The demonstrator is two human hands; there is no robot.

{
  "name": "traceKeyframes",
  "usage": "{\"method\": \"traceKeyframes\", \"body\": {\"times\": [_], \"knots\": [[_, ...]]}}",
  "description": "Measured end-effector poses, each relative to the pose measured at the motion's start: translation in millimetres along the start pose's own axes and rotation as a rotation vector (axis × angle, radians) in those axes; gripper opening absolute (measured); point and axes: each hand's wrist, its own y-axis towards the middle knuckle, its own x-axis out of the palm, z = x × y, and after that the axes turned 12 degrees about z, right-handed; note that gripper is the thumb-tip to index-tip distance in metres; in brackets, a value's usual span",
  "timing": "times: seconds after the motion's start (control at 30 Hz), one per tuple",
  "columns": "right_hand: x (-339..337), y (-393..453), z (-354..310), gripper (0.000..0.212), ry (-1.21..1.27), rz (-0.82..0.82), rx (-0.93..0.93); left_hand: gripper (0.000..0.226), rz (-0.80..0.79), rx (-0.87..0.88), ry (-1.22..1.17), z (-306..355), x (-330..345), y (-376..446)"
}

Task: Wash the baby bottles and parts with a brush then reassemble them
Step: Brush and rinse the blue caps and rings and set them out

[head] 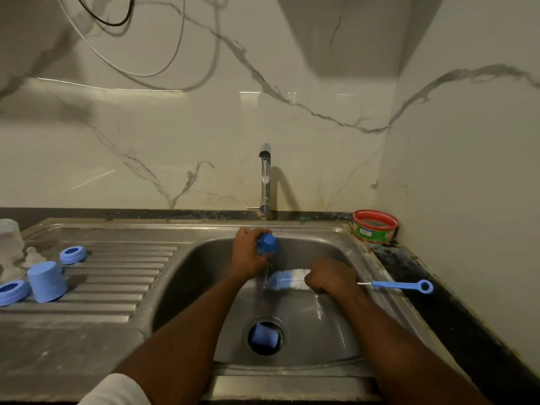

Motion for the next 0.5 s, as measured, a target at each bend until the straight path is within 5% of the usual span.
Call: {"method": "traceKeyframes", "body": {"times": [0.5], "knots": [[-0.4,-0.8,-1.3,0.037,0.004,-0.007,-0.002,0.057,0.035,-0.025,-0.104,-3.9,-3.2,2.5]]}}
